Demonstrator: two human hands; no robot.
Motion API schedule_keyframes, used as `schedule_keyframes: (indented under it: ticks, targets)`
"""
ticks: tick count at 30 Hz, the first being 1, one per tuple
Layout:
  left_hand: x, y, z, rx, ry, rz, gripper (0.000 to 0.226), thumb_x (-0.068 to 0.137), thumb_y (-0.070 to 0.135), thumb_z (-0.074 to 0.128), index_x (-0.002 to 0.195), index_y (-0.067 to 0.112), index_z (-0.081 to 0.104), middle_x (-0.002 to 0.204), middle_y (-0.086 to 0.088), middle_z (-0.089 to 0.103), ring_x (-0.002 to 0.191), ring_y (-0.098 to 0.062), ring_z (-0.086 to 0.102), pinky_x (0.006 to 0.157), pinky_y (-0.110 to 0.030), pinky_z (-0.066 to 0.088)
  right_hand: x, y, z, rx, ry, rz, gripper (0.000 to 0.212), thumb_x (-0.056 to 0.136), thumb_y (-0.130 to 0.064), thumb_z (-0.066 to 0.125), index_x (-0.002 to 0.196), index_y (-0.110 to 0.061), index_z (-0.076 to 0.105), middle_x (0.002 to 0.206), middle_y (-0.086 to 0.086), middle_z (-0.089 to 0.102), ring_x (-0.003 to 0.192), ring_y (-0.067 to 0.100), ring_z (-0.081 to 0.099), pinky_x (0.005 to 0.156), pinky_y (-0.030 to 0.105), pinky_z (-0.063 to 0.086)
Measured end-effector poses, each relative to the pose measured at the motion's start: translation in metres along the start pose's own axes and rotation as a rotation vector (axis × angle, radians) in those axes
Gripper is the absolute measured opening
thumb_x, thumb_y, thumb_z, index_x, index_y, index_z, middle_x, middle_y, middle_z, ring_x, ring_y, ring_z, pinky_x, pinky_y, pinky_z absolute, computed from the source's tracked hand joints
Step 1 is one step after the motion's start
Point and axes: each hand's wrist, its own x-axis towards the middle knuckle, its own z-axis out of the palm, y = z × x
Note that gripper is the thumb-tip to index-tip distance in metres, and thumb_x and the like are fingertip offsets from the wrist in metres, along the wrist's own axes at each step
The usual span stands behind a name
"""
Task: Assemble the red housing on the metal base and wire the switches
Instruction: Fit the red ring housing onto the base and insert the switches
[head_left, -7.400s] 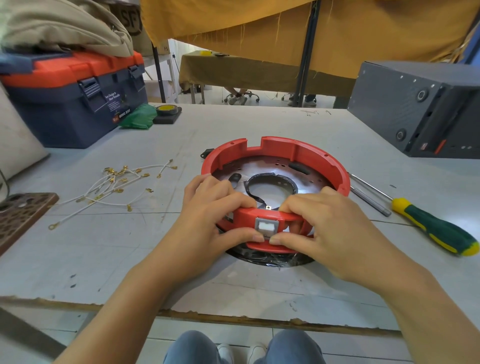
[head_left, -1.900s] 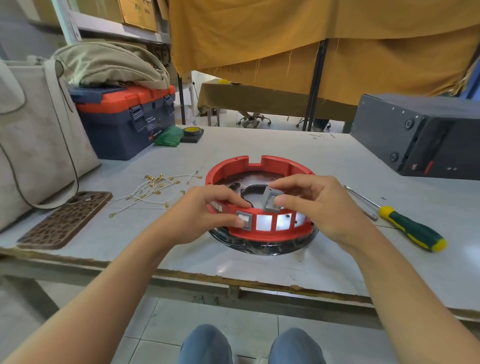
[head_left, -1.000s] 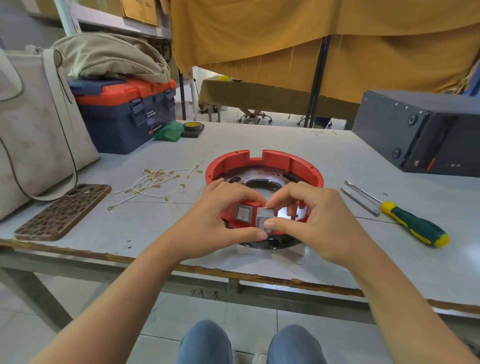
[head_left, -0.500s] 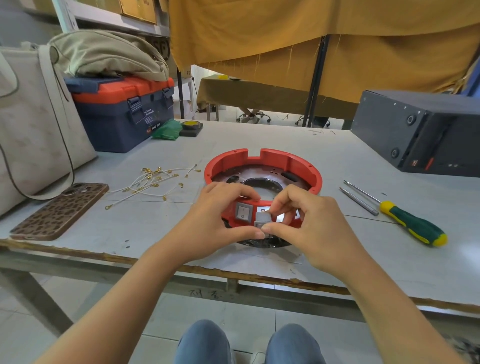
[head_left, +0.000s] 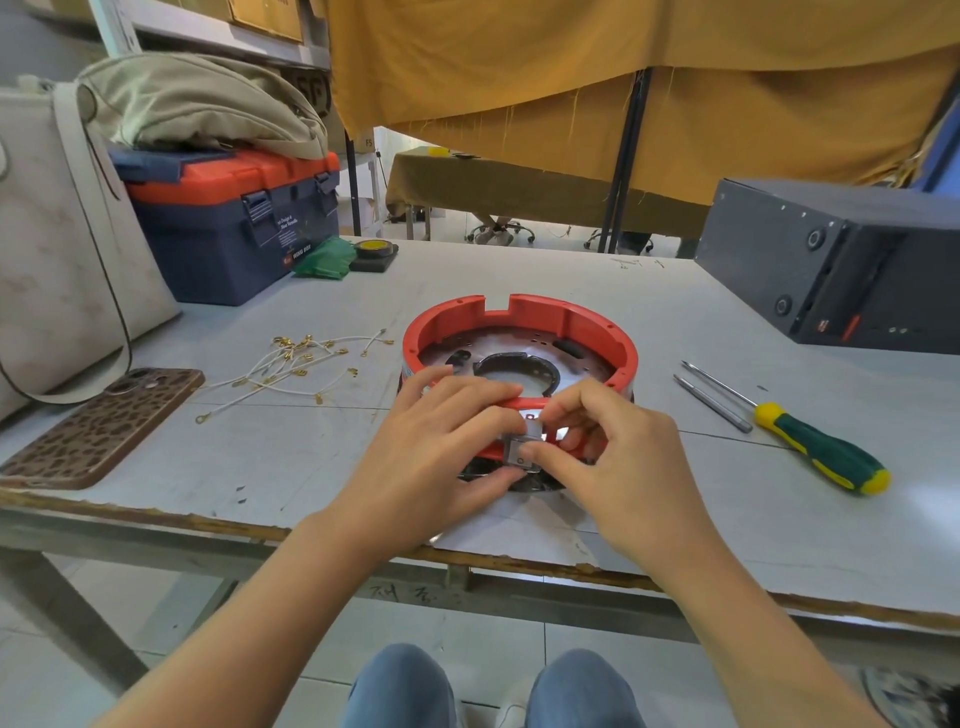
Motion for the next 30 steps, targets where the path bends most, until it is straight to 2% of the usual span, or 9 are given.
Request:
schedule_keyframes:
  ticks: [5, 8, 10, 13, 16, 18, 20, 24, 30]
  targets:
    - [0.001, 0.001, 0.002, -0.005, 0.026, -0.020, 0.027, 0.081, 0.036, 0.063, 0.090, 0.012, 0.070, 0.113, -0.003, 0.067, 0.103, -0.023, 0.063, 0.096, -0.047, 0.041, 0.000, 0.003, -0.009, -0.053, 0.052, -0.124, 0.014, 0.077, -0.023, 0.074, 0.087, -0.021, 0.064, 0.078, -0.011, 0.061, 0.069, 0.006, 0.059, 0.064, 0.011, 0.048]
    - [0.002, 0.001, 0.002, 0.004, 0.026, -0.043, 0.027, 0.081, 0.036, 0.062, 0.090, 0.011, 0.070, 0.112, -0.002, 0.068, 0.102, -0.023, 0.063, 0.097, -0.048, 0.040, 0.010, 0.013, -0.024, -0.064, 0.064, -0.133, 0.019, 0.081, -0.026, 0.070, 0.096, -0.032, 0.060, 0.089, -0.025, 0.057, 0.090, -0.008, 0.055, 0.070, 0.000, 0.043]
    - [0.003, 0.002, 0.002, 0.011, 0.027, -0.050, 0.028, 0.081, 0.036, 0.062, 0.089, 0.011, 0.070, 0.110, -0.002, 0.068, 0.101, -0.023, 0.064, 0.096, -0.049, 0.041, 0.019, 0.021, -0.029, -0.116, -0.068, -0.074, 0.032, 0.082, -0.035, 0.066, 0.109, -0.042, 0.052, 0.102, -0.034, 0.045, 0.100, -0.018, 0.045, 0.076, -0.002, 0.038]
    - [0.006, 0.005, 0.001, 0.041, 0.022, -0.058, 0.028, 0.081, 0.037, 0.061, 0.087, 0.012, 0.070, 0.108, -0.002, 0.069, 0.099, -0.023, 0.065, 0.096, -0.049, 0.041, 0.025, 0.029, -0.027, -0.179, -0.270, -0.025, 0.041, 0.080, -0.050, 0.059, 0.120, -0.039, 0.055, 0.105, -0.031, 0.046, 0.103, -0.006, 0.044, 0.092, 0.017, 0.038]
    - [0.008, 0.007, 0.000, 0.083, 0.012, -0.054, 0.025, 0.080, 0.036, 0.064, 0.086, 0.012, 0.069, 0.105, -0.001, 0.070, 0.096, -0.022, 0.065, 0.097, -0.049, 0.040, 0.027, 0.027, -0.024, -0.162, -0.284, -0.047, 0.053, 0.070, -0.065, 0.053, 0.115, -0.036, 0.060, 0.098, -0.032, 0.049, 0.097, -0.002, 0.047, 0.085, 0.020, 0.040]
    - [0.010, 0.008, -0.003, 0.111, -0.001, -0.040, 0.026, 0.082, 0.037, 0.059, 0.085, 0.012, 0.068, 0.102, -0.001, 0.070, 0.093, -0.022, 0.066, 0.097, -0.049, 0.040, 0.028, 0.027, -0.022, -0.138, -0.279, -0.042, 0.052, 0.066, -0.067, 0.055, 0.109, -0.039, 0.059, 0.099, -0.028, 0.052, 0.099, 0.001, 0.048, 0.082, 0.019, 0.041]
    - [0.012, 0.009, -0.005, 0.145, -0.015, -0.017, 0.025, 0.083, 0.035, 0.056, 0.085, 0.013, 0.067, 0.100, -0.001, 0.070, 0.092, -0.022, 0.066, 0.098, -0.049, 0.039, 0.029, 0.028, -0.019, -0.118, -0.281, -0.031, 0.044, 0.067, -0.065, 0.059, 0.104, -0.041, 0.057, 0.099, -0.025, 0.053, 0.098, 0.001, 0.049, 0.080, 0.018, 0.042]
    - [0.014, 0.011, -0.008, 0.204, -0.020, 0.034, 0.017, 0.077, 0.027, 0.072, 0.084, 0.012, 0.066, 0.098, -0.003, 0.071, 0.093, -0.024, 0.067, 0.099, -0.054, 0.040, 0.032, 0.029, -0.018, -0.097, -0.311, -0.009, 0.035, 0.069, -0.058, 0.065, 0.098, -0.041, 0.056, 0.096, -0.025, 0.054, 0.095, -0.002, 0.047, 0.072, 0.014, 0.040]
    - [0.018, 0.014, -0.008, 0.204, -0.027, 0.037, 0.017, 0.074, 0.021, 0.076, 0.083, 0.011, 0.065, 0.094, -0.004, 0.072, 0.090, -0.025, 0.068, 0.098, -0.051, 0.041, 0.037, 0.029, -0.019, -0.049, -0.337, 0.010, 0.026, 0.072, -0.046, 0.071, 0.094, -0.039, 0.059, 0.084, -0.031, 0.053, 0.093, -0.009, 0.047, 0.074, 0.014, 0.040]
